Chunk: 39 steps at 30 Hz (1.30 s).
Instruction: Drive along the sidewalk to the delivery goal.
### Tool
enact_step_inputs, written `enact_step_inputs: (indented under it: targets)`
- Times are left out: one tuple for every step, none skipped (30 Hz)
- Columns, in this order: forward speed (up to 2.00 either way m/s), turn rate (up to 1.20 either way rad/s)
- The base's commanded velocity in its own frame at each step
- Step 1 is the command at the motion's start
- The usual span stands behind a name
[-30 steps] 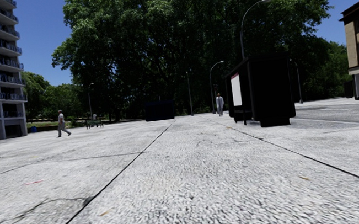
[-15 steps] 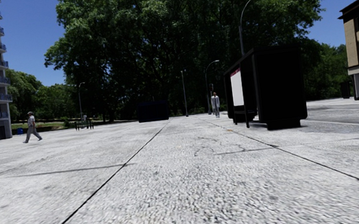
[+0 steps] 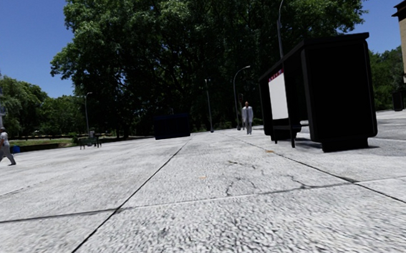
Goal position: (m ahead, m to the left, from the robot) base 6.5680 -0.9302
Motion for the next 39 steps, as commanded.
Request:
enact_step_inputs:
  targets:
    - [1.99,0.0]
    - [1.99,0.0]
    - [1.99,0.0]
    - [1.99,0.0]
    - [1.99,0.0]
    - [1.99,0.0]
    - [1.99,0.0]
    - [1.99,0.0]
    - [1.99,0.0]
    - [1.99,0.0]
    - [1.99,0.0]
    - [1.99,0.0]
    - [1.99,0.0]
    - [1.99,-0.01]
    - [1.99,-0.01]
    - [1.99,-0.2]
    - [1.98,-0.25]
    - [1.97,-0.26]
    - [1.97,-0.26]
    - [1.97,-0.27]
    - [1.97,-0.2]
    - [1.97,0.0]
    - [1.97,0.0]
    - [1.97,0.0]
    - [1.97,0.0]
    - [1.97,0.0]
    - [1.96,0.0]
    - [1.96,0.0]
    - [1.96,0.0]
    - [1.96,0.0]
    - [1.96,0.0]
    - [1.96,-0.08]
    - [1.95,-0.23]
    - [1.95,-0.23]
    - [1.94,-0.27]
    - [1.92,-0.28]
    - [1.91,-0.18]
    - [1.91,-0.18]
    - [1.87,-0.01]
